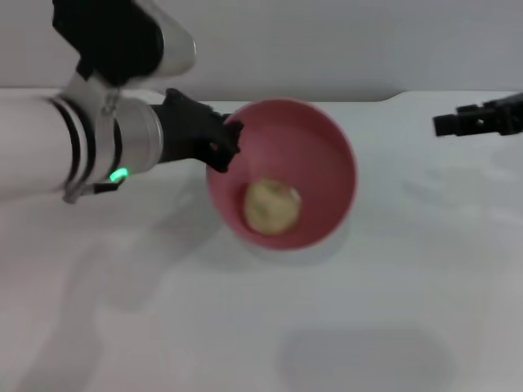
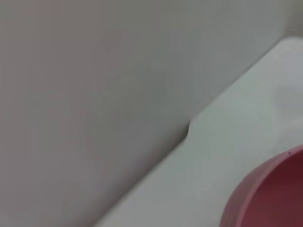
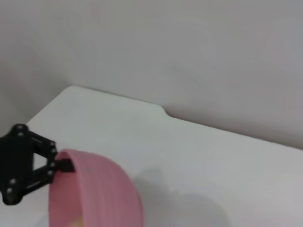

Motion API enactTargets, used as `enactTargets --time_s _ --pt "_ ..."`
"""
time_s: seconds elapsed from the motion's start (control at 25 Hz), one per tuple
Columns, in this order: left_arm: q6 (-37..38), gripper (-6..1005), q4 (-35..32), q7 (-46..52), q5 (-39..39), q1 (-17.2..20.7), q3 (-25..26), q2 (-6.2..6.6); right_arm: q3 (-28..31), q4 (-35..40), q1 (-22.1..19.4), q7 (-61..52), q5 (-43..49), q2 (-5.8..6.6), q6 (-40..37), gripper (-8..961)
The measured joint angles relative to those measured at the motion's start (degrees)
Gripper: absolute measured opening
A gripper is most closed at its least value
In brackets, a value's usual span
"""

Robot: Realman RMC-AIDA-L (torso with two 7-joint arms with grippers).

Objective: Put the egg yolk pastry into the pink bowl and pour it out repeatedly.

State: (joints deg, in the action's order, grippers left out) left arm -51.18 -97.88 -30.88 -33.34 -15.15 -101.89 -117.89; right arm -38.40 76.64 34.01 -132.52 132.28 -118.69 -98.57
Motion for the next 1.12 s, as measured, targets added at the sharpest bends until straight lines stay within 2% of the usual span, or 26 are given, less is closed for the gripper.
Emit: enactTargets --time_s 0.12,0.24,0.4,0.44,0.56,0.84,0.96,1.12 --pt "11.4 -2 0.2 -5.2 0.8 4.5 -5.3 -0.01 2.1 -0.6 -1.5 1.0 -0.2 -0.14 -0.7 598" --pt "26.5 -2 2.2 -7.1 5.0 8.8 -11.9 0.0 2.6 -1.5 -2.4 1.1 0.0 -0.19 -0.9 598" --pt "52.5 -2 9.7 -7.2 14.4 12.9 -20.1 -0.18 2.8 -3.0 -2.9 1.3 0.2 -0.21 -0.6 600" --pt "61.4 -2 13.6 -7.5 17.4 13.3 -21.9 -0.3 3.0 -3.3 -3.0 1.5 0.2 -0.21 -0.5 599" --pt "79.4 -2 23.9 -10.9 20.9 12.4 -24.7 -0.68 3.2 -3.7 -3.2 2.0 0.2 -0.23 -0.6 598" --pt "102.7 -2 42.9 -22.9 17.8 5.4 -30.3 -1.08 4.0 -3.7 -3.4 2.5 0.2 -0.23 -0.7 600" --pt "107.6 -2 47.5 -26.8 12.6 2.1 -33.8 -1.1 4.1 -3.7 -3.4 2.5 0.2 -0.23 -0.5 599" --pt "108.5 -2 48.3 -29.7 8.5 0.5 -36.1 -1.12 4.1 -3.7 -3.5 2.6 0.2 -0.23 -0.4 598"
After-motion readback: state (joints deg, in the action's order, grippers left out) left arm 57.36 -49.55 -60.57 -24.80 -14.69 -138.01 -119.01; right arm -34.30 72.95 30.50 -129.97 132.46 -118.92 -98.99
